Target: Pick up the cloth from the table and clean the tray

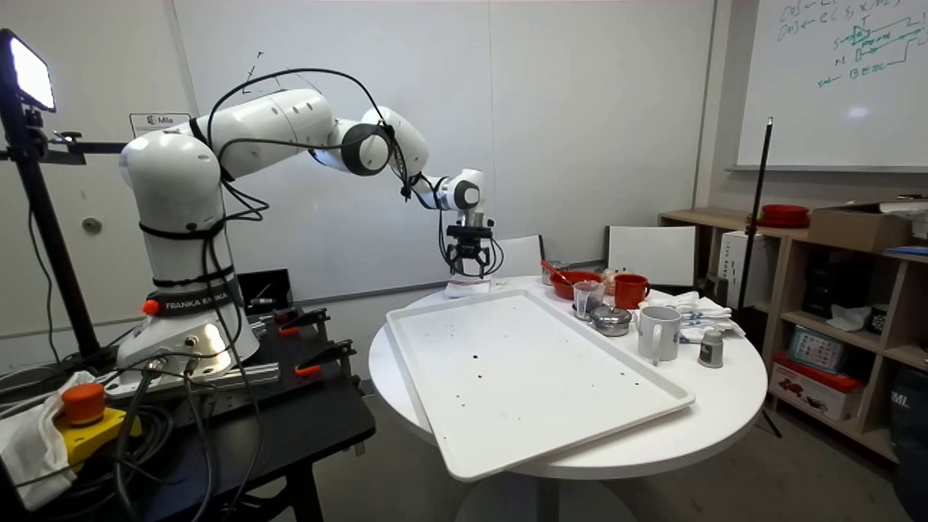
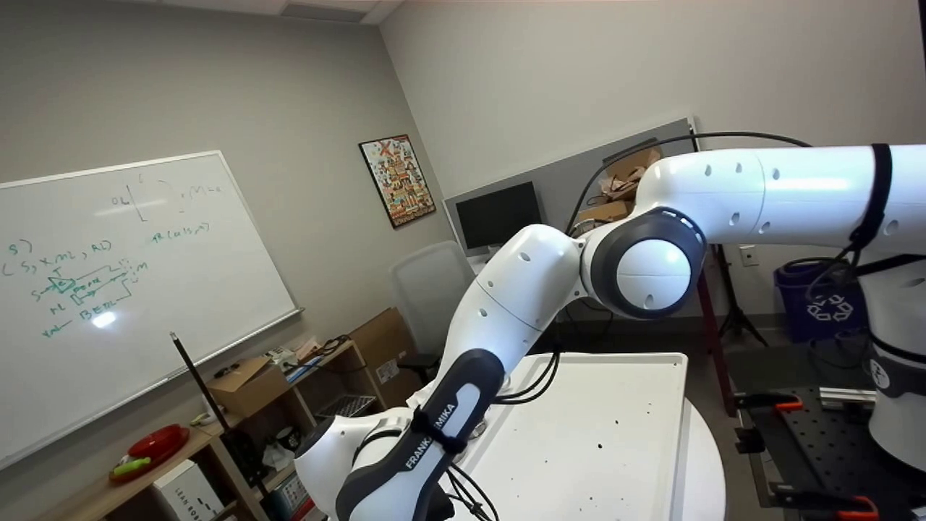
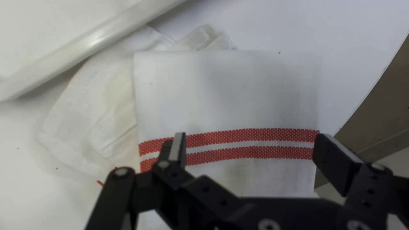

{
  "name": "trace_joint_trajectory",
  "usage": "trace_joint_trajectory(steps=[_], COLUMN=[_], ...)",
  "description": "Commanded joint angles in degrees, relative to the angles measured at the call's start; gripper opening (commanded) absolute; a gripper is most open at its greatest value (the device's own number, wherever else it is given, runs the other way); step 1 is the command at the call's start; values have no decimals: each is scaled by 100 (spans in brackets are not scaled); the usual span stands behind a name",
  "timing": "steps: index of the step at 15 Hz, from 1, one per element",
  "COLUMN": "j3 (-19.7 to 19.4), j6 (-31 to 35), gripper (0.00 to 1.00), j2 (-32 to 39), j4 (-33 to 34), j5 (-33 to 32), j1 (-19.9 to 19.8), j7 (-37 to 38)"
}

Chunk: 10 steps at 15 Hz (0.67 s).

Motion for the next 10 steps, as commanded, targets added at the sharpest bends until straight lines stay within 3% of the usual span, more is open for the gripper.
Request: trace_joint_trajectory(steps=[1,10], j3=[-31,-126], j6=[-493,-1304], gripper=[100,100], j2=[373,776], j4=[669,1336], j5=[234,235], j1=[-25,104], j7=[-107,-47])
